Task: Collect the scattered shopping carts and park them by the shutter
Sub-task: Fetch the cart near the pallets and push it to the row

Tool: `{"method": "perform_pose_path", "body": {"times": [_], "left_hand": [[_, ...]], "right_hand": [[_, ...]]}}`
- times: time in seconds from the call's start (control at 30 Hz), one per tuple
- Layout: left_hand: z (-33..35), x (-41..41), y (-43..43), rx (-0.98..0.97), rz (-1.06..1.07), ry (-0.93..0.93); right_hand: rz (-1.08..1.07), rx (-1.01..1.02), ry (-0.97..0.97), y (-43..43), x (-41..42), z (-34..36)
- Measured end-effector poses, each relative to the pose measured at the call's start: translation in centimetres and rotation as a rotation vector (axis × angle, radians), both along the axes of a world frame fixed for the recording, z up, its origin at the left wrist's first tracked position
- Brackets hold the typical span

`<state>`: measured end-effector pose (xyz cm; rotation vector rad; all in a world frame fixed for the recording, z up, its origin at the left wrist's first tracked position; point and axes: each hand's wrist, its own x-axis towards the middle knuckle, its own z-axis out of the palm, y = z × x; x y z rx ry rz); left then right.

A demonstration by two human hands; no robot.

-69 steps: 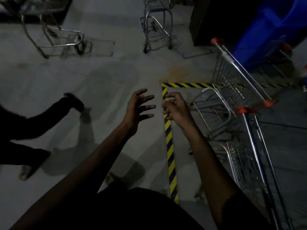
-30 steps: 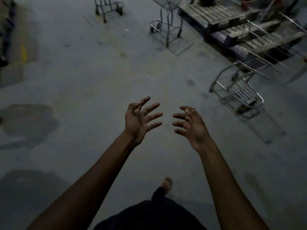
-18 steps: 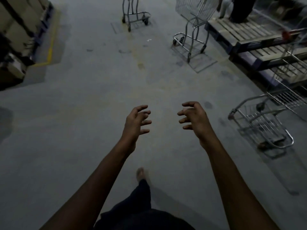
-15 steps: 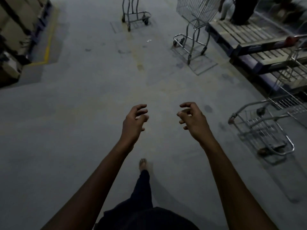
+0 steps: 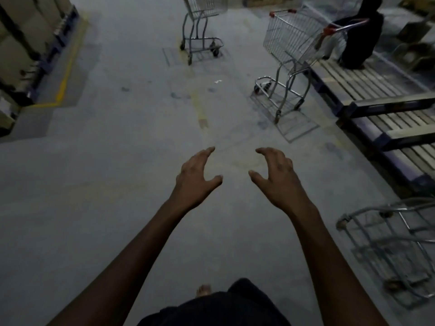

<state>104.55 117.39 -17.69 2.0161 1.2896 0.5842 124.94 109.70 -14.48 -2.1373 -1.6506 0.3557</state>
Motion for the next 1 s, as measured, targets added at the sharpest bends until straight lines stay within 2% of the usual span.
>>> {"method": "perform_pose_path", "body": {"times": [0.4,0.53,0.7,1.0], "left_hand": [[-1.0,3.2,28.9,0.120,0.095,0.240],[-1.2,3.8,39.2,0.056,0.089,0.358],[-1.7,3.8,49.9,0.055,0.160,0.497],[-5.3,1.5,69.9,0.069,0.188,0.574]], "right_hand": [[0.151,-0.042,0.029,31.7,4.0,-4.1],[0.217,-0.107,0.037,43.0,5.3,-4.1],[0.336,-0.223,-0.104,56.4,6.2,-4.2],[0.418,-0.303,-0.278,77.9,4.0,-7.2]]}}
